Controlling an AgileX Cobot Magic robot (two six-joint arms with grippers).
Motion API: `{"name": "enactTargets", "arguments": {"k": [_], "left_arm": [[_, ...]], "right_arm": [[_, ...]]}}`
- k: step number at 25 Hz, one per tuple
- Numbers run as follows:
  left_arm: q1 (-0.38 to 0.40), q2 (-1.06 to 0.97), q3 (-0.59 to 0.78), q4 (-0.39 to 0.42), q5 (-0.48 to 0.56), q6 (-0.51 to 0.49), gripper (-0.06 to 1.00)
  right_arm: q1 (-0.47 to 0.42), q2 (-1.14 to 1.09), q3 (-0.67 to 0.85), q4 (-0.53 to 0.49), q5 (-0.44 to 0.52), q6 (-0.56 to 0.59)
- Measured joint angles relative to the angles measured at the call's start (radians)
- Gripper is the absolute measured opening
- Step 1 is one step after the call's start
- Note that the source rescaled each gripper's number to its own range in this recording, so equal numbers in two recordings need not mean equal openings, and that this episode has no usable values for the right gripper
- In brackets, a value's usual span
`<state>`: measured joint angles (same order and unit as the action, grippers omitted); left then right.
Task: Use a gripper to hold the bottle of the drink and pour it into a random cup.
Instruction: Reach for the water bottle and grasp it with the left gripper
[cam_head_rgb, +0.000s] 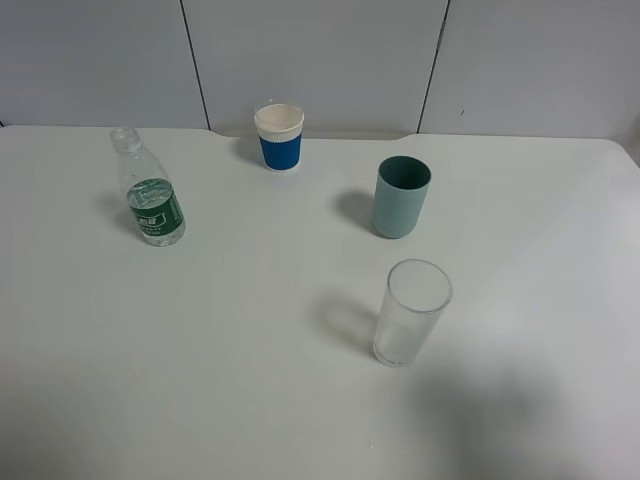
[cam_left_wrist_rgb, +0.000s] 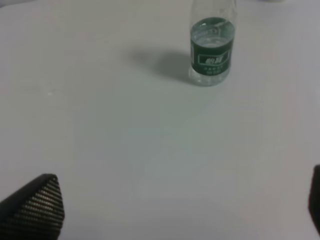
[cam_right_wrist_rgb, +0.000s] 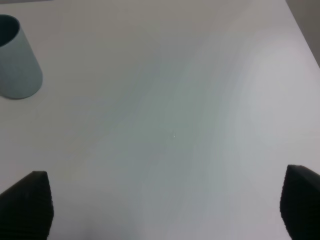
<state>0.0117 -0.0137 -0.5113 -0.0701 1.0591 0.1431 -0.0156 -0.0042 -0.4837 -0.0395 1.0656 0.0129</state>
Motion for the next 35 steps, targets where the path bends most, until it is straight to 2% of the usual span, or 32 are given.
{"name": "enactTargets", "arguments": {"k": [35], "left_arm": [[0.000,0.000,0.000,0.000,0.000,0.000,1.00]], "right_arm": [[0.000,0.000,0.000,0.000,0.000,0.000]]}}
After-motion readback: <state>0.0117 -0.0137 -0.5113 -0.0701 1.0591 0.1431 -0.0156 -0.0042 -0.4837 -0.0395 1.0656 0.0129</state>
